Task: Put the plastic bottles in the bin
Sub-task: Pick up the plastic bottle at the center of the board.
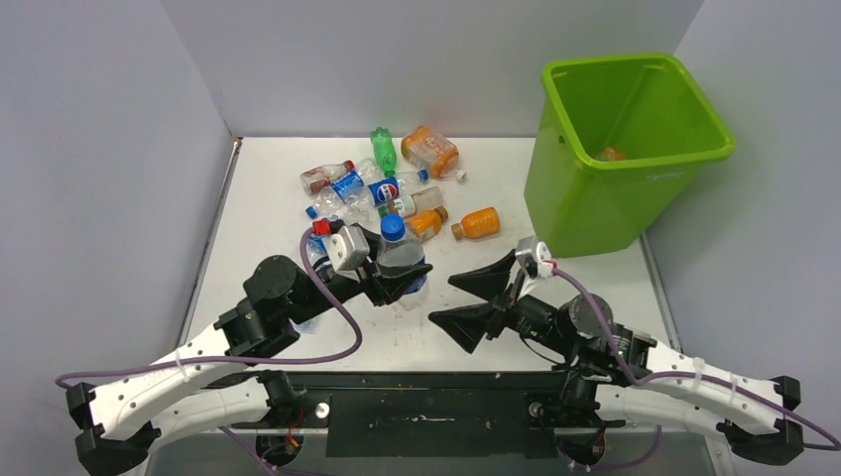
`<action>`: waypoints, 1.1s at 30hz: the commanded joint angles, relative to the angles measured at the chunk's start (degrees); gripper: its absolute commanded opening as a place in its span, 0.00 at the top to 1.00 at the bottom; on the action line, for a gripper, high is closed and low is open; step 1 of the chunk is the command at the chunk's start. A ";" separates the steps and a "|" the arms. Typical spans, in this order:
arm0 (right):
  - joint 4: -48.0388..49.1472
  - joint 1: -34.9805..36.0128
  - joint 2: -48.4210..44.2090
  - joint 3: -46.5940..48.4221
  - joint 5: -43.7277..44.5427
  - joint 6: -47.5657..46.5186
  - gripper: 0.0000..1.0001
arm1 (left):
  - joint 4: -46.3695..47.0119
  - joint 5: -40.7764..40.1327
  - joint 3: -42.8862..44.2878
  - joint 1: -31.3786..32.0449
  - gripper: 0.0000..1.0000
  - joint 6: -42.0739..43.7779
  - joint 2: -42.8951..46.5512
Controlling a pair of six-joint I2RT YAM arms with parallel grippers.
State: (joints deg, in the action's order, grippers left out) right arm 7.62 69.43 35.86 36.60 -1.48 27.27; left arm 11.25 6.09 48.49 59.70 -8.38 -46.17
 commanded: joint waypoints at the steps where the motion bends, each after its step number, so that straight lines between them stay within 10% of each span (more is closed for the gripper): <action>1: -16.91 0.44 1.97 13.29 5.14 -7.56 0.10 | -21.66 -0.02 5.98 -0.46 1.00 19.66 -2.69; 19: -21.20 0.42 13.64 25.05 16.26 -4.78 0.01 | -13.84 9.89 -6.06 -0.60 1.00 14.84 -1.63; 33: -16.03 0.46 17.40 21.59 16.27 -0.21 0.33 | -13.81 9.12 -4.37 -0.99 1.00 8.83 -3.54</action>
State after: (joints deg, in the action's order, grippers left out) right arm -11.86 69.47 51.22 58.33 13.32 25.45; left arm -6.00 14.63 41.71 59.13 3.20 -49.39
